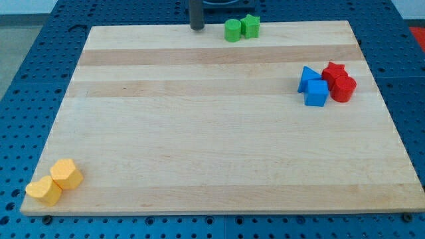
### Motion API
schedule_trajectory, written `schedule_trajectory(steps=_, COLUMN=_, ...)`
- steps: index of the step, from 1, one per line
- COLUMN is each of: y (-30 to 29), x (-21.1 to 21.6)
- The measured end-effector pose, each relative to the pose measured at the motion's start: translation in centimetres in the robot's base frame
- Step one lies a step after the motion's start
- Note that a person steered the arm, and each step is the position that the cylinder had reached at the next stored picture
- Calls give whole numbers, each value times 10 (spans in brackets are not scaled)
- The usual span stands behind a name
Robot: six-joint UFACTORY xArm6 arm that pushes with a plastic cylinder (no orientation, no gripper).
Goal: Nudge the green circle slightly down
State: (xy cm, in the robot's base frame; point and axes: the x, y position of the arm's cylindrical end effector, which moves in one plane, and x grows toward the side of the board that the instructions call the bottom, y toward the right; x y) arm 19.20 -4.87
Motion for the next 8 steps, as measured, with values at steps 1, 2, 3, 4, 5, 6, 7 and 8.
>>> schedule_trajectory(steps=1, y=1, x=0)
schedule_trajectory(steps=2, y=7, x=0)
schedule_trajectory(steps=3, y=16, x=0)
schedule_trajectory(steps=4, y=22, x=1)
schedule_trajectory(steps=5, y=35, x=1)
schedule_trajectory(steps=6, y=42, x=1)
schedule_trajectory(steps=7, y=52, x=1)
schedule_trajectory(steps=8, y=67, x=1)
